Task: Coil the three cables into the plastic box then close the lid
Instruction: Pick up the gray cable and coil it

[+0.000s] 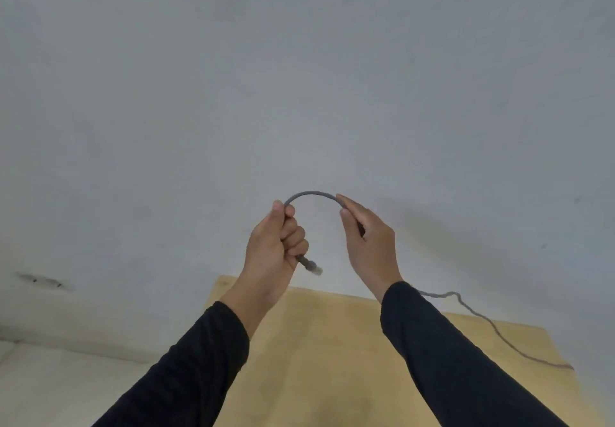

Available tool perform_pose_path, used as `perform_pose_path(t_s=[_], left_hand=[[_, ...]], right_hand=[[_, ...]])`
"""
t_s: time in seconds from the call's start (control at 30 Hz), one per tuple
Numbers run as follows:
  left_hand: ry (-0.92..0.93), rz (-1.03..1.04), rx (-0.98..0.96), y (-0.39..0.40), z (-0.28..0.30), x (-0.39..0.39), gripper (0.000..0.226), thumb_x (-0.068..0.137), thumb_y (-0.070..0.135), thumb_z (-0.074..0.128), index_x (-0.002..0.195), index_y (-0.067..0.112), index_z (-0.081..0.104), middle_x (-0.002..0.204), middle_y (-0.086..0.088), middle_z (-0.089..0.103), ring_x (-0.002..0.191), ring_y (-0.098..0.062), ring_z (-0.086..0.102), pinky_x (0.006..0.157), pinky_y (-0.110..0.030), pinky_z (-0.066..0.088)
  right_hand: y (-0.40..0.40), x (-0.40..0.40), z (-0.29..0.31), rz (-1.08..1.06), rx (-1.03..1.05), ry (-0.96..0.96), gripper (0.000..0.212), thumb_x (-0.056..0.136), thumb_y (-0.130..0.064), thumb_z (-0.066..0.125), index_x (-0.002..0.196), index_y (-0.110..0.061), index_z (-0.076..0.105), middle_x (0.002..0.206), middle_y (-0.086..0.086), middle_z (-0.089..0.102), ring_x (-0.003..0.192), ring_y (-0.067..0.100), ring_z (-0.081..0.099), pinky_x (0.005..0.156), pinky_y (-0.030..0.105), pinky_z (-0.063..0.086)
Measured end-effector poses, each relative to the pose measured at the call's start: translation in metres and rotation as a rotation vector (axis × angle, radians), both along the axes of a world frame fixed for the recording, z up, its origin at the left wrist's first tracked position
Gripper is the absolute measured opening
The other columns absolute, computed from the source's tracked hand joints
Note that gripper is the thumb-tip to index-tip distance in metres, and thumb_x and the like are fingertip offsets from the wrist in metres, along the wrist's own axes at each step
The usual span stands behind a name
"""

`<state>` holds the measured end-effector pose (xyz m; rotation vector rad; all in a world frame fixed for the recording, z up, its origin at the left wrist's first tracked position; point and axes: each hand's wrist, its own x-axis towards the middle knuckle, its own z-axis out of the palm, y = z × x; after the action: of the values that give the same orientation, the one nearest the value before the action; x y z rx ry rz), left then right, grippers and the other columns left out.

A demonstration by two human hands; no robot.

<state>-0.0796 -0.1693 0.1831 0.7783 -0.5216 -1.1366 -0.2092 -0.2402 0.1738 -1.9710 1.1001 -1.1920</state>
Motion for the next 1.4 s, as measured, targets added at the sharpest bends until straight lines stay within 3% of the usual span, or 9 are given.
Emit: perform_pose_path(t_s=[0.13,0.23,0.43,0.63,0.8,0.97,1.1,1.23,1.4], left_hand=[[0.271,0.034,-0.161,-0.015,0.038,-0.039,0.034,0.100,0.033,0.032,0.078,0.016,0.051,0.051,0.009,0.031,0.042,-0.005,0.027,0.043,-0.015,0.030],[0.241,0.090,-0.189,-0.024,0.052,-0.057,0.026,0.101,0.023,0.031,0.085,0.017,0.049,0.058,0.009,0.041,0.047,-0.005,0.036,0.054,-0.017,0.036],[-0.668,0.104,-0.014,-0.012,0.038,-0.092,0.025,0.102,0.022,0.029,0.092,0.019,0.052,0.062,0.013,0.056,0.058,-0.007,0.048,0.059,-0.025,0.034],[-0.898,-0.190,-0.109,0.013,0.050,-0.111,0.034,0.096,0.033,0.034,0.092,0.003,0.050,0.062,-0.001,0.058,0.055,-0.015,0.047,0.051,-0.024,0.032],[-0.729,-0.338,-0.183,0.032,0.070,-0.101,0.033,0.093,0.032,0.033,0.089,0.017,0.062,0.051,0.008,0.034,0.049,-0.011,0.026,0.050,-0.021,0.026],[-0.079,-0.419,-0.352,0.038,0.113,-0.097,0.035,0.095,0.027,0.034,0.089,0.014,0.066,0.044,0.012,0.031,0.038,-0.003,0.026,0.042,-0.015,0.026],[0.096,-0.271,-0.492,0.024,0.143,-0.079,0.033,0.100,0.028,0.028,0.102,0.016,0.059,0.049,0.010,0.036,0.042,-0.004,0.031,0.047,-0.014,0.033],[-0.221,0.014,-0.355,0.005,0.138,-0.051,0.031,0.102,0.029,0.026,0.118,0.027,0.053,0.059,0.012,0.054,0.052,-0.004,0.041,0.066,-0.019,0.038],[-0.759,-0.041,-0.159,0.012,0.097,-0.055,0.029,0.099,0.030,0.036,0.118,0.042,0.055,0.104,-0.004,0.071,0.077,-0.013,0.062,0.081,-0.027,0.049]], right_hand=[[0.011,-0.045,-0.010,0.062,-0.035,0.322,0.037,0.098,-0.024,0.036,0.134,-0.023,0.045,0.096,0.001,0.066,0.076,0.011,0.057,0.068,0.021,0.043],[0.028,-0.069,-0.017,0.257,-0.032,0.642,0.039,0.099,-0.026,0.034,0.138,-0.023,0.038,0.117,0.006,0.065,0.099,0.023,0.060,0.084,0.033,0.046],[0.042,-0.099,0.049,0.319,-0.133,0.629,0.023,0.094,-0.027,0.045,0.101,-0.014,0.063,0.096,0.008,0.068,0.088,0.026,0.061,0.078,0.039,0.049],[0.029,-0.129,0.135,0.412,0.053,0.510,0.006,0.078,-0.027,0.069,0.076,-0.023,0.065,0.061,-0.007,0.060,0.052,0.003,0.048,0.054,0.016,0.038],[0.015,-0.156,0.184,0.488,0.159,0.370,0.011,0.075,-0.018,0.074,0.082,-0.023,0.068,0.074,0.002,0.055,0.063,0.011,0.044,0.052,0.019,0.031],[0.009,-0.121,0.157,0.254,-0.049,-0.098,0.008,0.086,-0.017,0.063,0.087,-0.021,0.070,0.056,0.000,0.049,0.046,0.004,0.037,0.045,0.013,0.031],[0.034,-0.077,0.095,0.169,-0.121,0.199,0.023,0.096,-0.026,0.044,0.115,-0.027,0.057,0.055,-0.009,0.045,0.048,0.008,0.039,0.051,0.020,0.035],[0.074,-0.064,0.079,0.329,-0.160,0.624,0.030,0.098,-0.027,0.035,0.127,-0.022,0.043,0.064,-0.002,0.050,0.052,0.012,0.042,0.052,0.028,0.035],[0.083,-0.067,0.118,0.399,-0.214,0.707,0.024,0.096,-0.028,0.041,0.097,-0.012,0.058,0.068,0.001,0.056,0.057,0.015,0.046,0.060,0.031,0.038]])
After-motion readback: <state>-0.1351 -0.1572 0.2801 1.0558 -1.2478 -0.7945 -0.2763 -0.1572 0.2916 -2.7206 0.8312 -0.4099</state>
